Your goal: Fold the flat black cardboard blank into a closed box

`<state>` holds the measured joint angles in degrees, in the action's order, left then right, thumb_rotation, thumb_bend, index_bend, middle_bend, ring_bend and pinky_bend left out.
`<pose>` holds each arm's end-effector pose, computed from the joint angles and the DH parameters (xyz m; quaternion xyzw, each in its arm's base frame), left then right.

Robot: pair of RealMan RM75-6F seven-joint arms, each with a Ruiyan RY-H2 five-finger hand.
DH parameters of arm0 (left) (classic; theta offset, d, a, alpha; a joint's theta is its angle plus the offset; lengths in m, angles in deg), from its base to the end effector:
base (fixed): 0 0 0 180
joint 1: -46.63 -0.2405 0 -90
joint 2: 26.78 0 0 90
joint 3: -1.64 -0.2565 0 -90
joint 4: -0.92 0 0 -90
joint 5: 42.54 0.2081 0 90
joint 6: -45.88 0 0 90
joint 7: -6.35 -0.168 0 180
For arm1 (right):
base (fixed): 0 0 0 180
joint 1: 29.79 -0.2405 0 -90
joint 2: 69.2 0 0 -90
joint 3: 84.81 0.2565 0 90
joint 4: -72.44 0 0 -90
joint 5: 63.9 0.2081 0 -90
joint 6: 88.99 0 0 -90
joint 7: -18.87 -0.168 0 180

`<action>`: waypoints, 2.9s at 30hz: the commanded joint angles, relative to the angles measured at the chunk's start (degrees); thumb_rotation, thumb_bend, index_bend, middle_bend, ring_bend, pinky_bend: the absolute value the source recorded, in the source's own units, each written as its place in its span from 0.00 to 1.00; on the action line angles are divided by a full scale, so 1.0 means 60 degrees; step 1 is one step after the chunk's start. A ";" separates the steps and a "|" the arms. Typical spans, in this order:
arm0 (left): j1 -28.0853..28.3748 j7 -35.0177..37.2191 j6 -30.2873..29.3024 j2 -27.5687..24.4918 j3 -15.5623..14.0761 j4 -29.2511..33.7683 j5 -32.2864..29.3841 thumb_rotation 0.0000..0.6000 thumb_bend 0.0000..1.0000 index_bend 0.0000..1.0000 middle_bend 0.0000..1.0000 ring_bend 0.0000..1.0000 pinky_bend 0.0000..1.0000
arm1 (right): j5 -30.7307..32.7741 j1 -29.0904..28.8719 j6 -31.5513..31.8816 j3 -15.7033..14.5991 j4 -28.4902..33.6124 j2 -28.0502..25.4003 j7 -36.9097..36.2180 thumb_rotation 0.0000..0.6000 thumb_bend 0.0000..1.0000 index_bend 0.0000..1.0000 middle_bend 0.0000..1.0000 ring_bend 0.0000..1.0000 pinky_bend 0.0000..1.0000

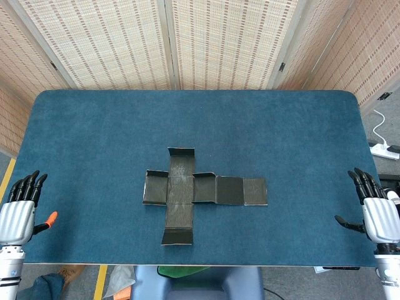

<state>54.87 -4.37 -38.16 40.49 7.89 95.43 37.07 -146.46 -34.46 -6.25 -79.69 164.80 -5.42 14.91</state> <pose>-0.2979 0.2332 0.1525 -0.5842 -0.3613 -0.3707 0.6251 -0.3195 -0.2118 0.1669 0.5613 -0.4209 0.3994 0.5902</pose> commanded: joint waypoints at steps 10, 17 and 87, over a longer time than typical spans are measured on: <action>-0.0068 0.0152 -0.0106 -0.0041 -0.0045 -0.0073 0.0076 1.00 0.25 0.00 0.00 0.00 0.09 | -0.0146 -0.0071 -0.0065 -0.0025 0.0211 -0.0098 -0.0147 1.00 0.00 0.00 0.02 0.00 0.18; -0.0130 0.0308 -0.0281 -0.0128 -0.0021 -0.0095 0.0184 1.00 0.25 0.00 0.00 0.00 0.09 | -0.0187 -0.0182 -0.0054 0.0077 0.0662 -0.0196 0.0115 1.00 0.00 0.00 0.04 0.10 0.35; 0.0436 0.0745 0.0878 0.0334 -0.0250 -0.0780 -0.0007 1.00 0.25 0.00 0.00 0.00 0.09 | 1.1542 -0.9071 -0.5403 0.0349 -0.0629 0.4478 0.6275 1.00 0.05 0.00 0.06 0.76 1.00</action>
<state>57.50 0.09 -32.89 42.48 6.40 90.76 37.01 -77.39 -88.68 -38.90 -77.58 161.17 21.18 52.35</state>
